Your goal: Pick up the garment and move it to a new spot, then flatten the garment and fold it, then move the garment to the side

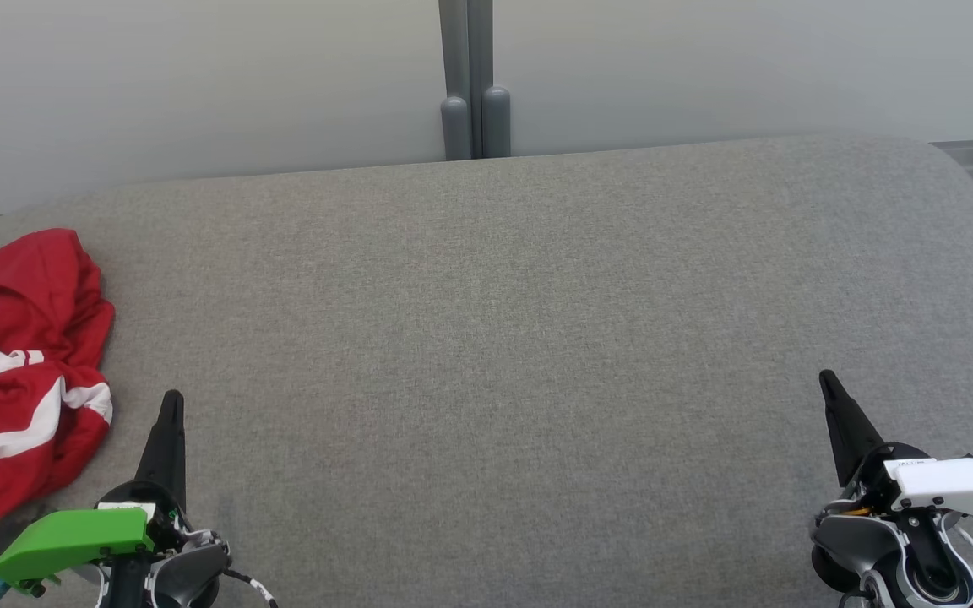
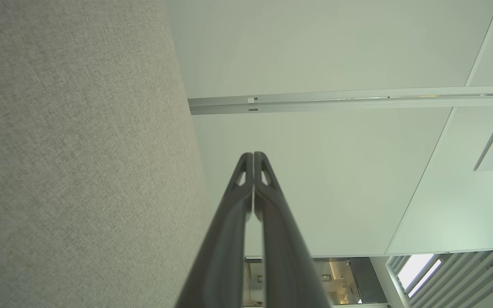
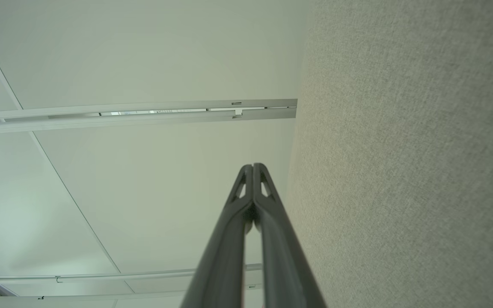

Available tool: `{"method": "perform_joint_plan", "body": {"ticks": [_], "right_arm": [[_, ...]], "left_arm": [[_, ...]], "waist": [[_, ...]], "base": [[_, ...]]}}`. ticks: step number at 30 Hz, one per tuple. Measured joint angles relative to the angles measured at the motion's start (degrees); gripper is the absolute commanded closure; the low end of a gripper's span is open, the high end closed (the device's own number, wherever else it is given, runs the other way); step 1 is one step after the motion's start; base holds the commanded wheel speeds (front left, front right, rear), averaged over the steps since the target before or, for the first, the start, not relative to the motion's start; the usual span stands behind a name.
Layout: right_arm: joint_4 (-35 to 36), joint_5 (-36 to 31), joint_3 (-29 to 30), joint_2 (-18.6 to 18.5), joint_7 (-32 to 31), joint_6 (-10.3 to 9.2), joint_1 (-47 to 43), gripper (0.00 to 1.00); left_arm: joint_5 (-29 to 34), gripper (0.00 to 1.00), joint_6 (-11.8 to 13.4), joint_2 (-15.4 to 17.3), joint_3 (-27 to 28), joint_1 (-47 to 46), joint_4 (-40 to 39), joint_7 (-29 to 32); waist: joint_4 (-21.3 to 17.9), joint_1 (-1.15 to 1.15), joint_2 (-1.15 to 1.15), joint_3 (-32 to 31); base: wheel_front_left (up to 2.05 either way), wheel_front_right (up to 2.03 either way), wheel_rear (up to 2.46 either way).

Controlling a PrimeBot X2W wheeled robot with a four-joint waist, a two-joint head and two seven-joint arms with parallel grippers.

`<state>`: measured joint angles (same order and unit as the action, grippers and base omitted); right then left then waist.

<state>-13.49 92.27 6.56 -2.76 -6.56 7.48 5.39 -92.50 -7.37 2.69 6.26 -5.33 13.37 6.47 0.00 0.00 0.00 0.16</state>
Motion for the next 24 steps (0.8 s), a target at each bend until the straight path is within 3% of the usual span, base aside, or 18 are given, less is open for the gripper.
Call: {"method": "perform_joint_plan", "body": {"ticks": [16,17,24], "right_arm": [[0.0,0.0,0.0,0.0,0.0,0.0,0.0,1.0],[-0.09,-0.02,0.0,0.04,0.01,0.0,-0.05,0.0],[-0.62,-1.13,-0.64,0.31,1.71,-0.02,-1.62,0.0]], "left_arm": [[0.0,1.0,-0.01,0.0,0.0,0.0,0.0,0.0],[0.0,0.0,0.01,-0.04,-0.01,0.04,0.08,0.0],[0.3,0.0,0.08,-0.27,-1.34,1.32,0.96,-1.62]], "waist": [[0.0,0.0,0.0,0.0],[0.0,0.0,0.0,0.0],[0.03,0.0,0.0,-0.01]], "base": [[0.0,0.0,0.0],[0.0,0.0,0.0],[0.0,0.0,0.0]]}}
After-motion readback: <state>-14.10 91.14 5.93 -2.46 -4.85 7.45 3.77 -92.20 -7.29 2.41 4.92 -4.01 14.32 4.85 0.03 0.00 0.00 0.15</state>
